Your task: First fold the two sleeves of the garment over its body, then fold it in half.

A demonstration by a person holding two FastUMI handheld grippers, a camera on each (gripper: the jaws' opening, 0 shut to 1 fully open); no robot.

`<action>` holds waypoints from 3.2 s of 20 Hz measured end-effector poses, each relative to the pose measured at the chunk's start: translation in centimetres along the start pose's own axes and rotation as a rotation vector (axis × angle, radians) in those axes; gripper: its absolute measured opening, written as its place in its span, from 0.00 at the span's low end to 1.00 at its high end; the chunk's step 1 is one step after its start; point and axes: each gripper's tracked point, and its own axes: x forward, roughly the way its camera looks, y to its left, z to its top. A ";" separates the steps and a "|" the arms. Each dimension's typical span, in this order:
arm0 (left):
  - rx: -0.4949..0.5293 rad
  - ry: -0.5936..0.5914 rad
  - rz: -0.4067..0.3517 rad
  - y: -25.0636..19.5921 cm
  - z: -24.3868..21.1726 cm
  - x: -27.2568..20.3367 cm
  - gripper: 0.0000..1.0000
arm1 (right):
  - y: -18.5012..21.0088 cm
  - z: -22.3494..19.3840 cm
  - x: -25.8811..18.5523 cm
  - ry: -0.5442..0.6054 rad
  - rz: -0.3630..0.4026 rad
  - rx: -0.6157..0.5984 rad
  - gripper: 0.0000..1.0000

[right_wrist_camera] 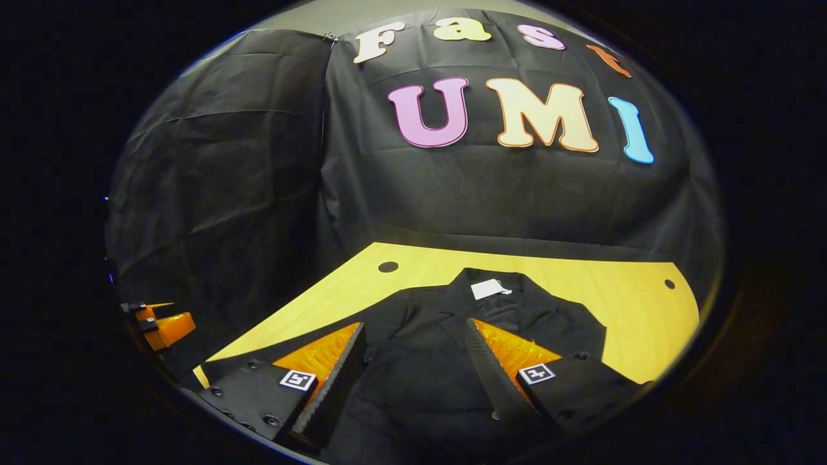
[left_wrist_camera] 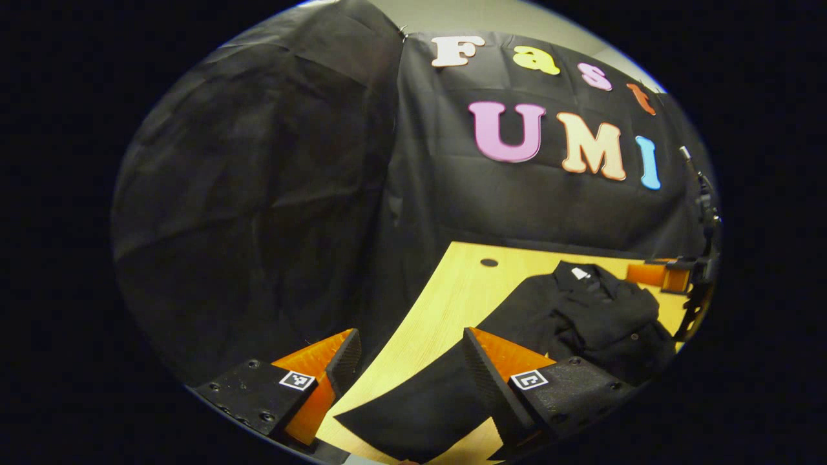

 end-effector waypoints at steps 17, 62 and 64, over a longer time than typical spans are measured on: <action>-0.038 0.347 0.115 1.6 -14.6 -1.2 0.98 | -8.6 -5.4 -9.1 0.028 -0.114 0.024 0.98; 0.307 0.051 -0.778 -44.6 5.5 5.5 0.00 | -23.1 -16.3 -26.7 0.002 -0.616 0.360 0.98; 0.320 0.069 -0.814 -46.8 4.9 5.4 0.00 | -23.2 -16.8 -27.3 0.006 -0.642 0.379 0.98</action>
